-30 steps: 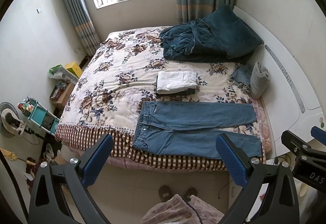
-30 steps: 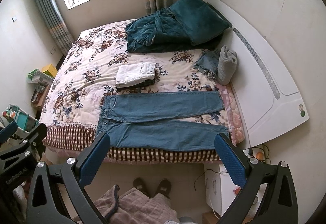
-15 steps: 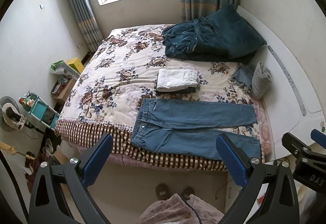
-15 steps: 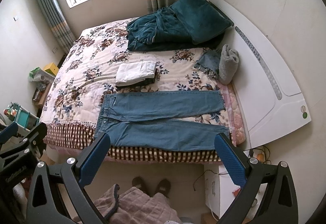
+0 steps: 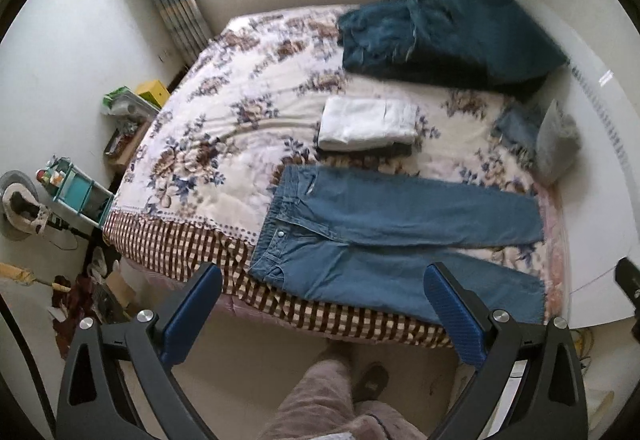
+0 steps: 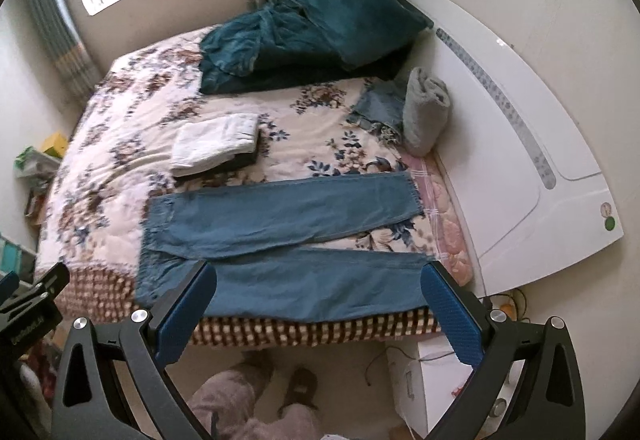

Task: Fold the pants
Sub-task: 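Lower both tools to the jeans and grasp the leg hems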

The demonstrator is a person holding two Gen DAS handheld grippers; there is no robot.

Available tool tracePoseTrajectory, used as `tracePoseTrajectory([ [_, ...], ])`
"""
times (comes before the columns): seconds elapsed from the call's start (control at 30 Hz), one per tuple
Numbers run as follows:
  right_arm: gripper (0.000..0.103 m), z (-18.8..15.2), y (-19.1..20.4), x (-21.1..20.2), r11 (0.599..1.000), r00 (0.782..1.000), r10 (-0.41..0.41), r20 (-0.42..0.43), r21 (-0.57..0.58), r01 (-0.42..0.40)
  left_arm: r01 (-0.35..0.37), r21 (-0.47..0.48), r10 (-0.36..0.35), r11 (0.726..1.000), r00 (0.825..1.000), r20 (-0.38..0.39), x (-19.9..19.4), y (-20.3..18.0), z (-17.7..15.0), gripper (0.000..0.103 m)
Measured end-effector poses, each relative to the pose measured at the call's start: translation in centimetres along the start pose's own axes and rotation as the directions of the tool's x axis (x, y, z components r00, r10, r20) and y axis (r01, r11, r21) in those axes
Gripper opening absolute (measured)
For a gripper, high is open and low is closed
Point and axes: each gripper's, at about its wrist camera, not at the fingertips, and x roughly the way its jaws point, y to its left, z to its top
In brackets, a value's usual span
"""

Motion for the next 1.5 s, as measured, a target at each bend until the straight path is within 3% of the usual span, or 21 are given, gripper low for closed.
tracePoseTrajectory([
  [0.33, 0.103, 6.5, 1.7, 18.1, 0.997, 0.992, -0.067, -0.111, 0.021, 0.069, 0.053, 0.088, -0.04, 0.995, 0.99, -0.139, 14.7, -2.6, 6.9, 0.103],
  [0.53, 0.103, 10.4, 0.8, 30.1, 0.992, 0.978, -0.128, -0.163, -0.035, 0.124, -0.009, 0.158, 0.024, 0.987, 0.995, -0.095, 23.5, -4.2, 11.7, 0.103],
  [0.7, 0.103, 12.7, -0.4, 42.6, 0.976, 0.95, -0.199, -0.24, -0.139, 0.169, -0.071, 0.245, 0.095, 0.967, 0.992, -0.085, 32.3, -6.9, 13.7, 0.103],
  [0.8, 0.103, 13.1, -0.7, 49.8, 0.965, 0.932, -0.22, -0.288, -0.205, 0.164, -0.093, 0.328, 0.139, 0.94, 0.983, -0.119, 38.7, -9.7, 13.6, 0.103],
  [0.97, 0.103, 12.7, 0.5, 62.7, 0.917, 0.898, -0.256, -0.358, -0.384, 0.108, -0.036, 0.446, 0.144, 0.894, 0.967, -0.21, 49.1, -14.3, 12.1, 0.103],
  [1.07, 0.103, 12.2, 1.6, 70.2, 0.86, 0.86, -0.304, -0.409, -0.506, 0.064, 0.045, 0.533, 0.126, 0.845, 0.952, -0.28, 54.6, -17.3, 11.0, 0.101],
  [1.17, 0.102, 11.9, 2.5, 75.0, 0.8, 0.834, -0.346, -0.43, -0.599, 0.023, 0.095, 0.594, 0.118, 0.799, 0.944, -0.309, 57.9, -19.0, 10.2, 0.1],
  [1.23, 0.102, 12.2, 3.0, 76.5, 0.784, 0.829, -0.339, -0.446, -0.621, -0.013, 0.126, 0.61, 0.089, 0.782, 0.947, -0.31, 58.5, -19.3, 10.1, 0.1],
  [1.33, 0.101, 12.9, 3.9, 77.6, 0.749, 0.847, -0.315, -0.429, -0.66, -0.056, 0.205, 0.601, 0.01, 0.772, 0.942, -0.334, 58.6, -19.0, 11.0, 0.095],
  [1.37, 0.094, 12.8, 4.2, 77.8, 0.733, 0.853, -0.302, -0.426, -0.676, -0.078, 0.248, 0.584, -0.03, 0.773, 0.934, -0.357, 58.6, -18.8, 11.4, 0.083],
  [1.4, 0.078, 12.7, 4.4, 77.9, 0.723, 0.854, -0.281, -0.438, -0.682, -0.112, 0.292, 0.565, -0.068, 0.772, 0.921, -0.383, 58.5, -18.6, 11.8, 0.069],
  [1.43, 0.068, 12.7, 4.8, 77.9, 0.72, 0.852, -0.262, -0.452, -0.68, -0.139, 0.323, 0.556, -0.093, 0.766, 0.911, -0.401, 58.2, -18.5, 12.0, 0.062],
  [1.5, 0.035, 12.2, 5.3, 77.1, 0.711, 0.856, -0.218, -0.469, -0.677, -0.19, 0.343, 0.57, -0.113, 0.747, 0.91, -0.398, 57.1, -18.6, 12.2, 0.034],
])
